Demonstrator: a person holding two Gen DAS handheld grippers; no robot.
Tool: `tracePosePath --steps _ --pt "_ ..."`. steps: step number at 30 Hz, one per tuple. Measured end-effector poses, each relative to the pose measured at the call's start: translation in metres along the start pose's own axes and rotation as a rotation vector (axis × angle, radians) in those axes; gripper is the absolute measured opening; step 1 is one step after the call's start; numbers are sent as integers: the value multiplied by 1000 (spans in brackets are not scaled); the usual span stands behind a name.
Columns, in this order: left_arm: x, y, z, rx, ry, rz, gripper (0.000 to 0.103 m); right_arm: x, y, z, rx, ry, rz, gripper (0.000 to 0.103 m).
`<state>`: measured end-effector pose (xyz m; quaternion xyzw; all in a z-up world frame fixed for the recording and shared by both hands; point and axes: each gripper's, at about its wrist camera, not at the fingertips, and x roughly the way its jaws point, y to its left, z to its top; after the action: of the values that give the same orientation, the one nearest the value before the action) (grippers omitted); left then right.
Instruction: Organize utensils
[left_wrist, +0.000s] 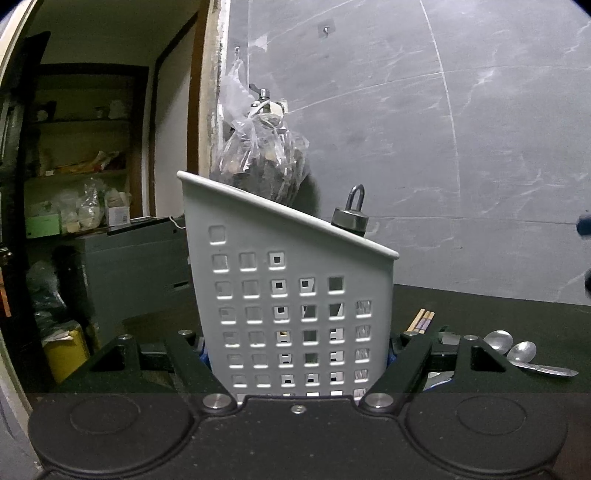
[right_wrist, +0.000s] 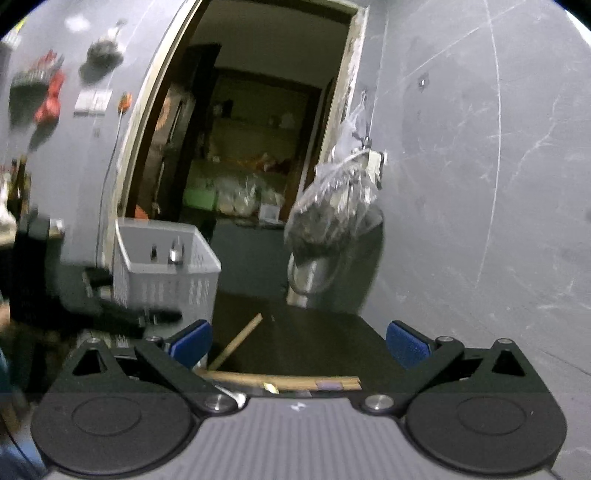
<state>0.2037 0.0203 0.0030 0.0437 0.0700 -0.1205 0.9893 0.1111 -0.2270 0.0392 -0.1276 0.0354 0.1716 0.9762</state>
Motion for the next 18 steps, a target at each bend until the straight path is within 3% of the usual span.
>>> tracePosePath --steps 10,18 --pt "0 -8 3 -5 5 29 77 0 37 -48 -190 159 25 103" --pt "-1 -10 3 -8 6 32 77 3 62 -64 -326 173 63 103"
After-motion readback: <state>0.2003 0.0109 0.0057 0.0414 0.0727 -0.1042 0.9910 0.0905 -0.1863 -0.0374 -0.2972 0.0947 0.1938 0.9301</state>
